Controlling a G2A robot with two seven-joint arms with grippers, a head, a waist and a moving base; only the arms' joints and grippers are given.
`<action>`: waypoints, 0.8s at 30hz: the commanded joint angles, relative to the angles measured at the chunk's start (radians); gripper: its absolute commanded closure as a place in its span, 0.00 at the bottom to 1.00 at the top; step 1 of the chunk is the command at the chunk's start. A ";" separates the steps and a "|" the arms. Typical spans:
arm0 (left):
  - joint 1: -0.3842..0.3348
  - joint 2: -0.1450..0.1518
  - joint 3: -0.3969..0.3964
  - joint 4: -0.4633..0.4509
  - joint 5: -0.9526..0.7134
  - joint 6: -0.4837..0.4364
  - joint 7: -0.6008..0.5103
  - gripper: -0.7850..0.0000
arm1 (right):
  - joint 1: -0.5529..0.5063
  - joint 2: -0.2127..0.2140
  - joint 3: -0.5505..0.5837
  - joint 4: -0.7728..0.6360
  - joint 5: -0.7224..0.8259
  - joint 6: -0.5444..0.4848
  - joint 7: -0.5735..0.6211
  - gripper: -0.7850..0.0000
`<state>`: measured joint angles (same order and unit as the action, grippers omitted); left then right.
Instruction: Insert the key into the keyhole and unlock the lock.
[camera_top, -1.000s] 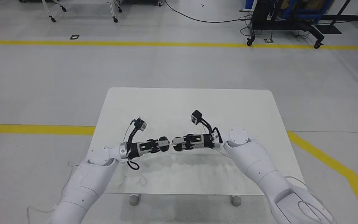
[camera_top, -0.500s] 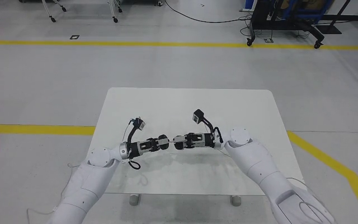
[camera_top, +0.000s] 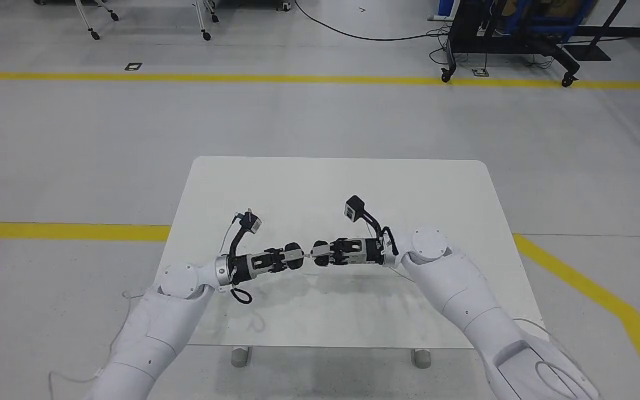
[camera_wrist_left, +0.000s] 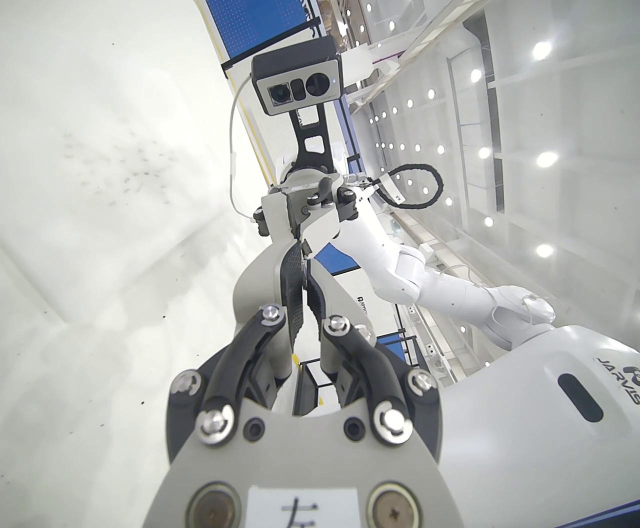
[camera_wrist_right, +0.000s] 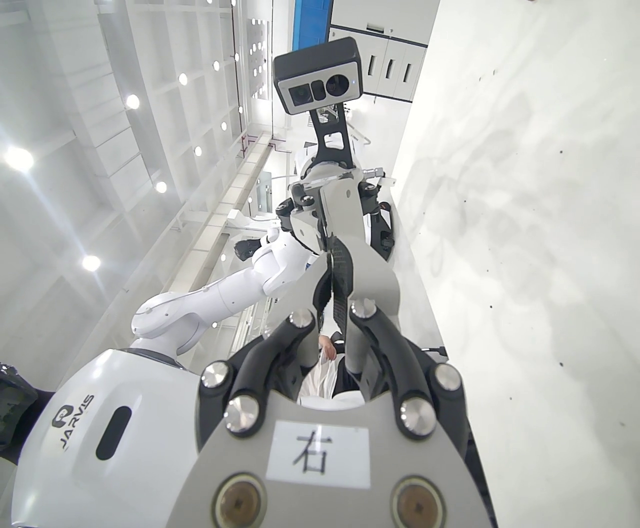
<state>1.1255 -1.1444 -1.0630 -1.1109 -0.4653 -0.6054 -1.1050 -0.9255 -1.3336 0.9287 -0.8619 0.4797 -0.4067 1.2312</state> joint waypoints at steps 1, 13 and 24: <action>-0.001 0.000 0.001 0.001 0.002 -0.001 0.001 1.00 | -0.001 0.000 0.000 0.001 0.002 0.002 -0.001 1.00; -0.005 -0.002 -0.011 0.014 -0.024 -0.013 0.038 0.00 | 0.014 0.014 0.036 0.026 -0.046 -0.032 -0.055 1.00; -0.005 -0.002 -0.011 0.014 -0.024 -0.013 0.038 0.00 | -0.053 0.102 0.274 -0.022 -0.043 -0.136 -0.102 1.00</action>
<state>1.1206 -1.1463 -1.0740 -1.0971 -0.4895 -0.6179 -1.0666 -0.9781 -1.2320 1.2028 -0.8831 0.4356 -0.5422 1.1296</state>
